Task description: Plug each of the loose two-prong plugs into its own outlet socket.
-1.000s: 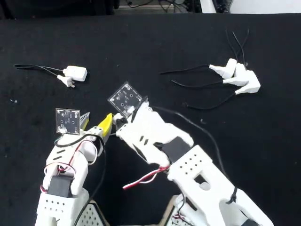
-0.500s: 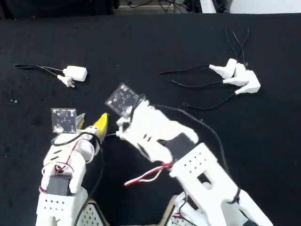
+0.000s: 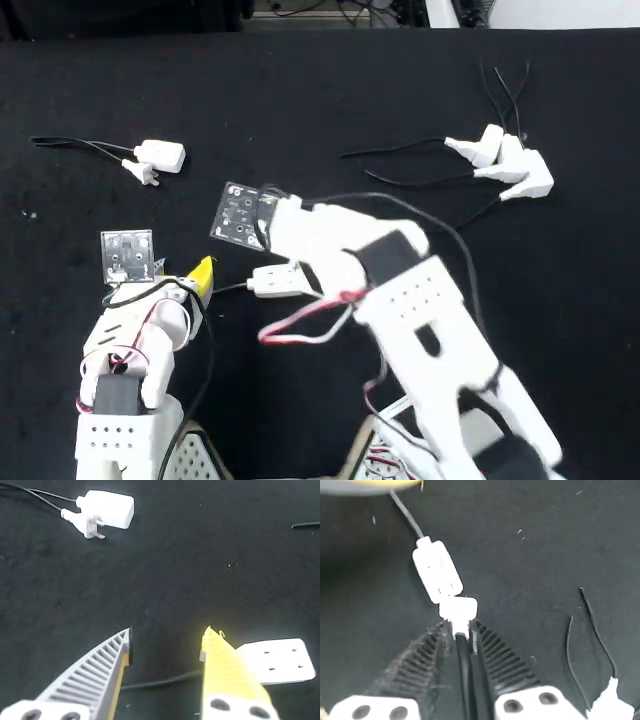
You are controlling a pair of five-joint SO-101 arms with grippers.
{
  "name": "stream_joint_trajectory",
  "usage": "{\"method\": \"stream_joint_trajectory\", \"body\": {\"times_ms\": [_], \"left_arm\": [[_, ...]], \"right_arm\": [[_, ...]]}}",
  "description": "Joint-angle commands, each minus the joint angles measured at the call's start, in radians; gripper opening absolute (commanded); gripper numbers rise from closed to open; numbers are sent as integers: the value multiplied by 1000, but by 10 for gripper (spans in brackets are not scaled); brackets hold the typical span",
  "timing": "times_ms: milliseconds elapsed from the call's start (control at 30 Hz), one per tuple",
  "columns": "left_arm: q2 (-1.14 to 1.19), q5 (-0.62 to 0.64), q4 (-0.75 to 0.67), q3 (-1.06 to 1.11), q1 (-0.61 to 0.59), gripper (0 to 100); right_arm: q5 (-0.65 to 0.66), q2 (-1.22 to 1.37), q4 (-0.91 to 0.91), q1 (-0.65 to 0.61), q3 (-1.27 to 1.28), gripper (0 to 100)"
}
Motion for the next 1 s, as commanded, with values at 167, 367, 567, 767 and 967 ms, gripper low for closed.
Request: {"method": "stream_joint_trajectory", "body": {"times_ms": [167,367,567,767,967], "left_arm": [[9,-12,17,-65,-116,234],[34,-12,17,-87,-122,234],[310,-17,-54,-188,-116,238],[615,-17,-138,-271,-114,238],[747,-20,-181,-278,-33,238]], "right_arm": [[298,56,25,12,-87,11],[342,59,28,15,-104,11],[334,61,72,14,-180,11],[338,173,157,14,-254,11],[339,375,190,15,-383,11]]}}
